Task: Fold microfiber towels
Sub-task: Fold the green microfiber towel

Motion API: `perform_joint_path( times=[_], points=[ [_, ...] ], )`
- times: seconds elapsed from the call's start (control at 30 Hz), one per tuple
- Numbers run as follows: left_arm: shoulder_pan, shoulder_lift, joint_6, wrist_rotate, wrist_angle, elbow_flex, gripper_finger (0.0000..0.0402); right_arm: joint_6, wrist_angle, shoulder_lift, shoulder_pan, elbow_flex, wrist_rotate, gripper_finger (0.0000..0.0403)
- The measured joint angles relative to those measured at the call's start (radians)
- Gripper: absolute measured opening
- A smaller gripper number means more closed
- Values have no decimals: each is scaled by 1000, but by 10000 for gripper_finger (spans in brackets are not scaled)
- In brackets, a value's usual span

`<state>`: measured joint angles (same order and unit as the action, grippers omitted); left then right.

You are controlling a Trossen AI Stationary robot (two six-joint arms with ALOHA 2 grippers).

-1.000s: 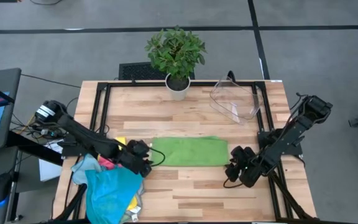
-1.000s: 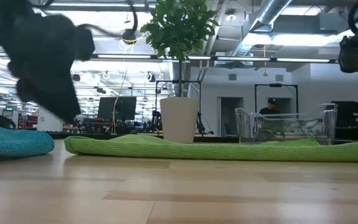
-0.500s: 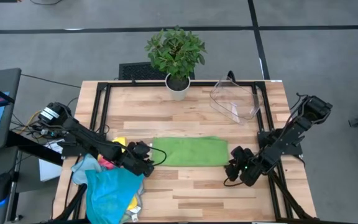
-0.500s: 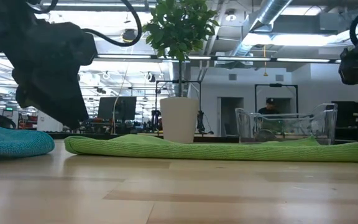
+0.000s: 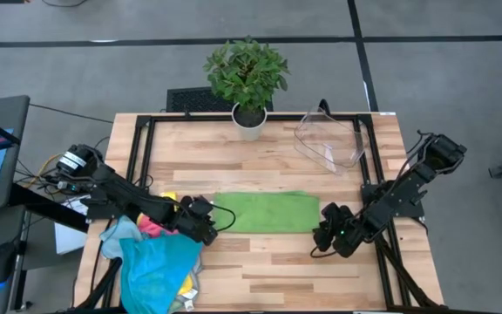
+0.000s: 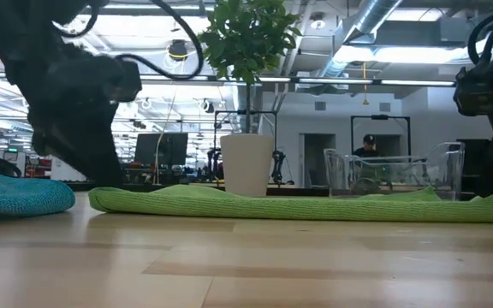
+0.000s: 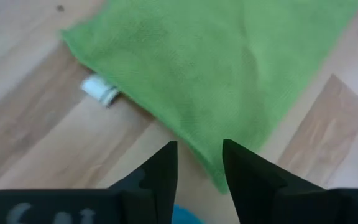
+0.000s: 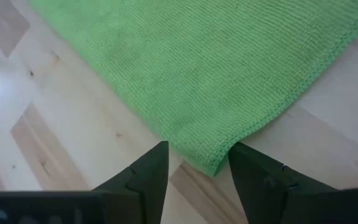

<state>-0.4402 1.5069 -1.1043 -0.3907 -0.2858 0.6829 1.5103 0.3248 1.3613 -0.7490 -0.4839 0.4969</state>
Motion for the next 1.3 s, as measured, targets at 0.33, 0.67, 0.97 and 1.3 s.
perform_joint_path(
  times=[0.33, 0.67, 0.97, 1.3],
  points=[
    [6, 77, -15, 79, 55, 0, 116, -41, -12, 0, 8, 0, -20, 170],
    [6, 36, 26, 100, 37, 59, 6, -106, -43, 0, 12, 0, -53, 14],
    [5, 4, 80, 91, -81, 161, 2, -250, 5, -48, 78, -81, -51, 10],
    [-4, 0, 26, 78, -250, 179, 1, -411, 87, -38, 281, -93, -141, 39]
  ],
)
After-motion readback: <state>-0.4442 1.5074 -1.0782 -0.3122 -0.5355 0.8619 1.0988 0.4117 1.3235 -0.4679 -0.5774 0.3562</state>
